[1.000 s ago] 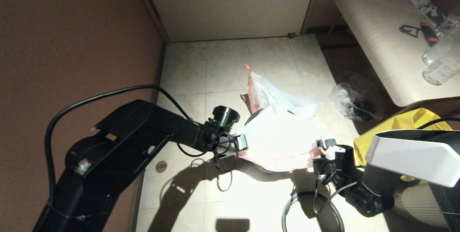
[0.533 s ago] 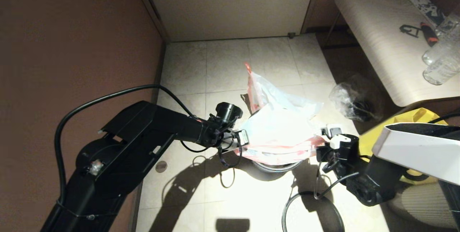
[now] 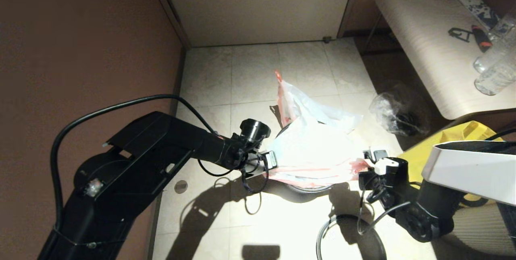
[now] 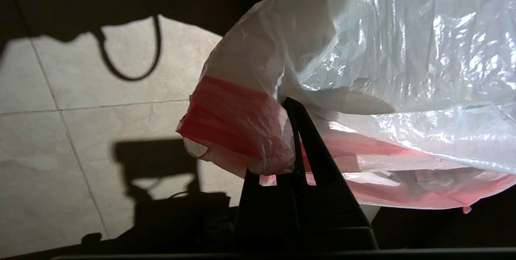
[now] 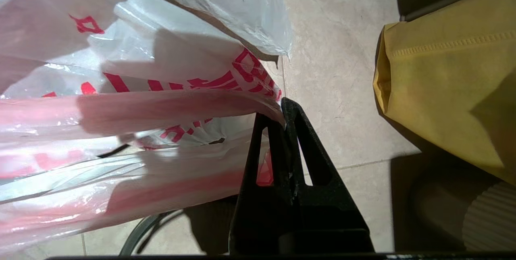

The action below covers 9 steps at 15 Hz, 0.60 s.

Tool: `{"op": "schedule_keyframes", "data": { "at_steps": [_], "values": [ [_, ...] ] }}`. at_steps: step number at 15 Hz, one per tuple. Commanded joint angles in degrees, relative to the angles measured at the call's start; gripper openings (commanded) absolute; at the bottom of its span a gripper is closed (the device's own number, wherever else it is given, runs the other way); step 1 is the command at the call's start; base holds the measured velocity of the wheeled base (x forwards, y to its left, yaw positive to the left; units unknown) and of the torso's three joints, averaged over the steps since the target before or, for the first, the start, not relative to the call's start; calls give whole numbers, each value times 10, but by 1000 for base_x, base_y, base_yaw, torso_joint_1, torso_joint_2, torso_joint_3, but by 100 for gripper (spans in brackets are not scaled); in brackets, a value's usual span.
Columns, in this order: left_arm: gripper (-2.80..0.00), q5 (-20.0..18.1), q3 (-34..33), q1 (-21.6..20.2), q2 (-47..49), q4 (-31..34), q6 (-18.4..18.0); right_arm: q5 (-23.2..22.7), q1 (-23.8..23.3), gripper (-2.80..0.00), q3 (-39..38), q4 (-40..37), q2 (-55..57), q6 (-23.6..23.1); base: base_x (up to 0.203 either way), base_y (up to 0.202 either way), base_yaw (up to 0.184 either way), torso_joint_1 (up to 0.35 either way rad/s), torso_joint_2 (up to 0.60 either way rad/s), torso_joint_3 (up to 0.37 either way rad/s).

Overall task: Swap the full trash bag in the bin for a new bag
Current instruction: Put the new garbage bag on the trash can

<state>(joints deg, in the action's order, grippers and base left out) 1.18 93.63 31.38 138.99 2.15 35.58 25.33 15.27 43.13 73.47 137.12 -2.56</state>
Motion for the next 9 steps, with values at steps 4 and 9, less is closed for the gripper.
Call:
{"op": "schedule_keyframes", "data": {
  "at_steps": [4, 9],
  "values": [
    [-280, 7, -11, 17, 27, 3, -25, 2, 2, -280, 6, 7, 58, -5, 0, 0, 0, 0, 0, 0],
    [-280, 14, 5, -1, 37, 28, -41, 6, -11, -280, 8, 9, 60, -26, 0, 0, 0, 0, 0, 0]
  ]
}}
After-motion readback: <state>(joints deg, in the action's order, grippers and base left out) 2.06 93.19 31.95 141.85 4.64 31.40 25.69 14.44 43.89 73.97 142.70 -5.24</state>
